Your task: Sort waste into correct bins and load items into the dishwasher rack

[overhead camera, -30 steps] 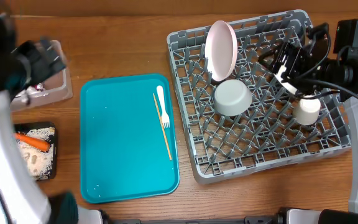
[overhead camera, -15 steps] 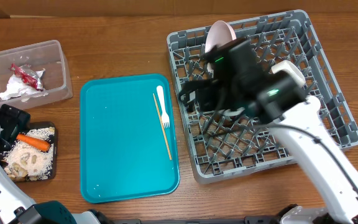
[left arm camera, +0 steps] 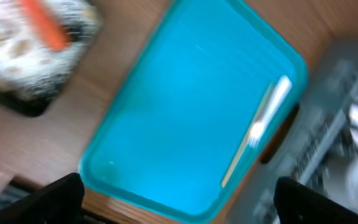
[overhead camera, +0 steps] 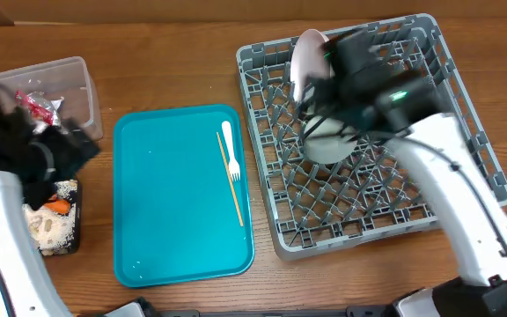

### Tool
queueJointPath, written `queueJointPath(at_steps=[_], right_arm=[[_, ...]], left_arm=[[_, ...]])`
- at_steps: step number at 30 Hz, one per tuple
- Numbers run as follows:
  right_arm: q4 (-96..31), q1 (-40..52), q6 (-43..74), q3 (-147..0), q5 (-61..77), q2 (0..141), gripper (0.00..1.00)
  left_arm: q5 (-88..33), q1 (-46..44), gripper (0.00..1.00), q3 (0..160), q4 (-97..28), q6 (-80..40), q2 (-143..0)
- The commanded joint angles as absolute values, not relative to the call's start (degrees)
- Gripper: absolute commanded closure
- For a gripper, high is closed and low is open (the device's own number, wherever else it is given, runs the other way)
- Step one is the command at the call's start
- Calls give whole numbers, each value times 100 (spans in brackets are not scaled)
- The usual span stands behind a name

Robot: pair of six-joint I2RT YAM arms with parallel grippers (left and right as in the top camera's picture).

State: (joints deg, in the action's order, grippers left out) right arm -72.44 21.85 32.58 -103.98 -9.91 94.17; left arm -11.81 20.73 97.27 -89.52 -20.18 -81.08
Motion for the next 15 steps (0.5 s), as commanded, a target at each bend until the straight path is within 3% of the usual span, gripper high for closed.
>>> queueJointPath(at_steps=[1, 6, 15], right_arm=[[-7277, 1284, 3262, -10707, -1155, 9297, 0], [-7365, 401, 3264, -10700, -1153, 9336, 0], [-7365, -49, 3262, -10700, -1153, 9336, 0]], left_arm=[[-1352, 805, 0, 9354, -8608, -1968, -8114], [-685, -808, 0, 8523, -7647, -3133, -8331], [209, -2694, 0, 8093, -6753, -4576, -9876]])
